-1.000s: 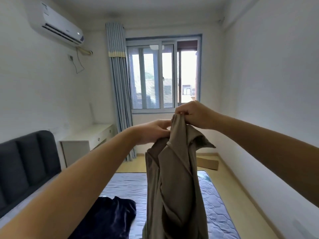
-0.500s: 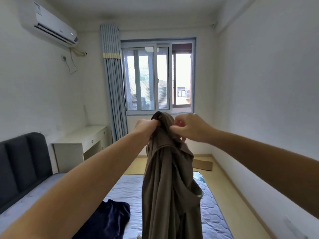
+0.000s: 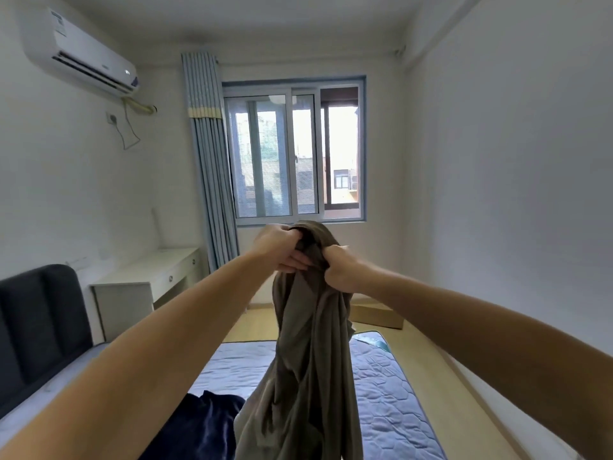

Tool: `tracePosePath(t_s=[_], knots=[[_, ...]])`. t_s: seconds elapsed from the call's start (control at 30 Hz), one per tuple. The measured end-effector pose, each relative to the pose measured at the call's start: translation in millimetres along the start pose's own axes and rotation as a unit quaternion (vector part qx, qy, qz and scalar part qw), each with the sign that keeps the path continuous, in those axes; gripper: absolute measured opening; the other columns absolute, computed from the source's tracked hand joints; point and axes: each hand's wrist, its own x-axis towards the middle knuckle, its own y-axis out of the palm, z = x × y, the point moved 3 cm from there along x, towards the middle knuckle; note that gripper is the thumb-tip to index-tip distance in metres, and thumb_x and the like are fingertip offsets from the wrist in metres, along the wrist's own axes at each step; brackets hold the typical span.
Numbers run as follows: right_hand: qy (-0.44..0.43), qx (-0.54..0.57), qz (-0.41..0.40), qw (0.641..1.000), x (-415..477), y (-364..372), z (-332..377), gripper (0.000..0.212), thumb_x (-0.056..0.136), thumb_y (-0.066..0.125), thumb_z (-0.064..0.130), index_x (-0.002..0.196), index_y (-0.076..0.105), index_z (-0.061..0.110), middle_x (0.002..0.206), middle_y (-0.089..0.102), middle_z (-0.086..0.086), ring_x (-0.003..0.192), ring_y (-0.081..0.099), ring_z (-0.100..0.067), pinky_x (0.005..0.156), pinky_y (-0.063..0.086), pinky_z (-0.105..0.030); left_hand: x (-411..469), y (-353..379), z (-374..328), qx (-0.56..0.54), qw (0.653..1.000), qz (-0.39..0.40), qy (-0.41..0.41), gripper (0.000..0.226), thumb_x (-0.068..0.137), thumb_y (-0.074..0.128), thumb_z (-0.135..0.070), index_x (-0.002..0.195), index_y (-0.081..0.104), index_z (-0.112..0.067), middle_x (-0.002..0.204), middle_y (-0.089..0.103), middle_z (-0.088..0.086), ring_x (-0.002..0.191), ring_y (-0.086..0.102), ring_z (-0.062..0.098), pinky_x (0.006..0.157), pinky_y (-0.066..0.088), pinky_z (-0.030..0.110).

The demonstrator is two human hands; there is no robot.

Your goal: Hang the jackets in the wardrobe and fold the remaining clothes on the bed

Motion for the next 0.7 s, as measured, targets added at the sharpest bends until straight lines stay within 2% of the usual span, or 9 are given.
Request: tracePosePath(t_s=[0.07,0.1,0.17,0.23,0.3,0.4,0.47,0.57,0.7], knots=[[-0.006,-0.005,0.022,1.0,1.3,-5.7,-10.9,0.024,0.087,0.039,-0.001,0.093,0.06,0.008,0.09,0.058,-0.013,0.082,0.056,-0.027,0.058,0.044,-0.026,4.6,-23.6,6.2,0.06,0.998,-0.03,0.012,0.019,0.098,0.036,-0.02,0.107,0.053,-0.016,0.054,0.068,0.009,0.046,0.066,0.02,0.042,0.05,0.02],[-0.006,-0.02,0.015,1.0,2.3,-10.3,-17.8,0.028,0.087,0.038,-0.002,0.097,0.063,0.006,0.095,0.061,-0.015,0.089,0.058,-0.03,0.065,0.046,-0.028,7.3,-36.2,8.9,0.138,0.988,-0.058,0.03,0.021,0.096,0.038,-0.019,0.103,0.057,-0.014,0.057,0.068,0.008,0.048,0.066,0.021,0.046,0.05,0.021],[0.0,-0.061,-0.036,0.997,5.2,-21.9,-34.0,0.031,0.087,0.039,-0.002,0.104,0.064,0.004,0.104,0.063,-0.016,0.098,0.058,-0.033,0.076,0.045,-0.031,10.5,-56.9,14.9,0.355,0.925,-0.119,0.069,0.021,0.089,0.043,-0.019,0.093,0.063,-0.013,0.083,0.069,0.009,0.069,0.063,0.025,0.061,0.046,0.027],[0.014,-0.099,-0.099,0.99,6.9,-34.1,-53.4,0.026,0.089,0.041,0.002,0.102,0.062,0.005,0.101,0.064,-0.015,0.093,0.06,-0.032,0.074,0.047,-0.033,11.4,-69.9,22.3,0.456,0.87,-0.163,0.091,0.021,0.086,0.046,-0.016,0.092,0.065,-0.011,0.103,0.064,0.012,0.089,0.059,0.03,0.07,0.042,0.031],[0.041,-0.187,-0.147,0.97,6.2,-49.7,-76.3,0.017,0.091,0.044,0.006,0.099,0.059,0.007,0.098,0.065,-0.014,0.085,0.061,-0.03,0.066,0.044,-0.032,14.6,-87.6,29.1,0.45,0.866,-0.195,0.096,0.024,0.087,0.045,-0.013,0.097,0.065,-0.004,0.109,0.062,0.018,0.099,0.058,0.035,0.077,0.044,0.034],[0.111,-0.27,-0.199,0.935,-1.2,-81.6,-115.1,0.017,0.09,0.046,0.003,0.1,0.059,0.007,0.1,0.065,-0.014,0.089,0.062,-0.031,0.065,0.036,-0.029,17.2,-126.0,40.6,0.423,0.867,-0.257,0.065,0.023,0.087,0.042,-0.008,0.098,0.062,0.0,0.108,0.062,0.026,0.099,0.058,0.04,0.078,0.045,0.037],[0.151,-0.304,-0.189,0.921,-5.5,-93.3,-133.2,0.021,0.088,0.045,0.0,0.098,0.061,0.008,0.103,0.065,-0.012,0.091,0.062,-0.029,0.066,0.036,-0.028,17.4,-134.1,46.7,0.451,0.85,-0.263,0.068,0.024,0.085,0.039,-0.002,0.1,0.057,-0.003,0.108,0.061,0.025,0.098,0.058,0.039,0.075,0.043,0.037],[0.191,-0.33,-0.139,0.914,-7.8,-87.2,-138.9,0.024,0.085,0.046,-0.003,0.096,0.064,0.008,0.104,0.064,-0.009,0.094,0.062,-0.027,0.067,0.038,-0.027,17.9,-117.1,50.3,0.514,0.82,-0.234,0.094,0.035,0.087,0.035,0.001,0.117,0.053,-0.005,0.115,0.06,0.021,0.103,0.058,0.038,0.08,0.046,0.039],[0.208,-0.289,-0.159,0.921,-5.7,-92.2,-141.3,0.025,0.084,0.041,-0.004,0.092,0.062,0.007,0.101,0.064,-0.009,0.092,0.061,-0.028,0.068,0.037,-0.028,24.5,-116.4,43.0,0.518,0.816,-0.243,0.081,0.021,0.088,0.036,0.001,0.099,0.053,-0.005,0.108,0.06,0.02,0.101,0.058,0.038,0.078,0.044,0.038]])
